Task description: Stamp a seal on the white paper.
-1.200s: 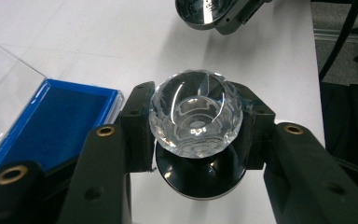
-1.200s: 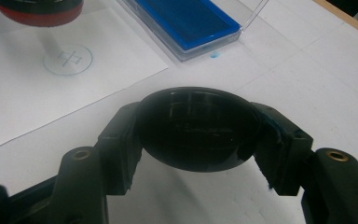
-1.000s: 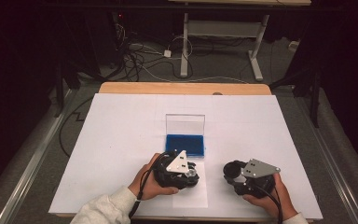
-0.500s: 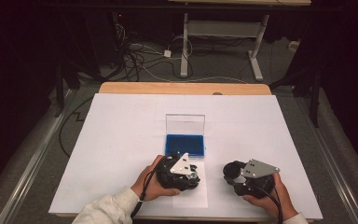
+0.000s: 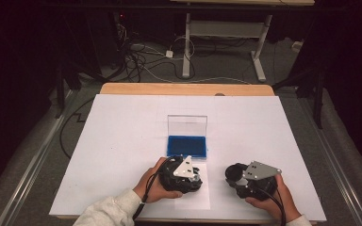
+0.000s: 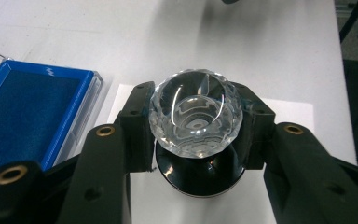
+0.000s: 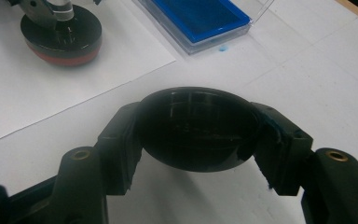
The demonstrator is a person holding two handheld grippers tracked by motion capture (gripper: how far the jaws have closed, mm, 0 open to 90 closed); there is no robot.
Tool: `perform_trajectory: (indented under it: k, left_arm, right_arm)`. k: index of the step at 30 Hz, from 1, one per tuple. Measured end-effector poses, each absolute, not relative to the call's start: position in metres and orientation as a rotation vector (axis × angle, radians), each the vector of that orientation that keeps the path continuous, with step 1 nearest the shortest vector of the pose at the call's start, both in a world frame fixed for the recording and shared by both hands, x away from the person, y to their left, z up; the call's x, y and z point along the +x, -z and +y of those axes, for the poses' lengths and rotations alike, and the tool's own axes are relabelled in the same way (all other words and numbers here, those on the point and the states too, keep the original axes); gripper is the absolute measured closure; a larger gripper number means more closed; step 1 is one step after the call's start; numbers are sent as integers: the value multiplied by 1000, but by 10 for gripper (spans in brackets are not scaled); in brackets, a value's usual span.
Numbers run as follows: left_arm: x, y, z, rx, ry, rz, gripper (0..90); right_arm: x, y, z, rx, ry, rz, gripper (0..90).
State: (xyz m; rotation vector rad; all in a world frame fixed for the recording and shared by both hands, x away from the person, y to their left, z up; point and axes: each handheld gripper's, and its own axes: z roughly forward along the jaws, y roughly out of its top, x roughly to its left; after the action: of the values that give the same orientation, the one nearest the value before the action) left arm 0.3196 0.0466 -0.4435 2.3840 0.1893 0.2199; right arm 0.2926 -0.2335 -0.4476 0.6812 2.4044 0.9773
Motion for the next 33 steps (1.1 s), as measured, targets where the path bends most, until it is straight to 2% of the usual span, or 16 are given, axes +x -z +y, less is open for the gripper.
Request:
perform_trajectory:
  k: [33]
  left_arm:
    - [323,450,49,2420,-202,174,548]
  right_arm:
    - [292,449,-231,672,-960,2428,385]
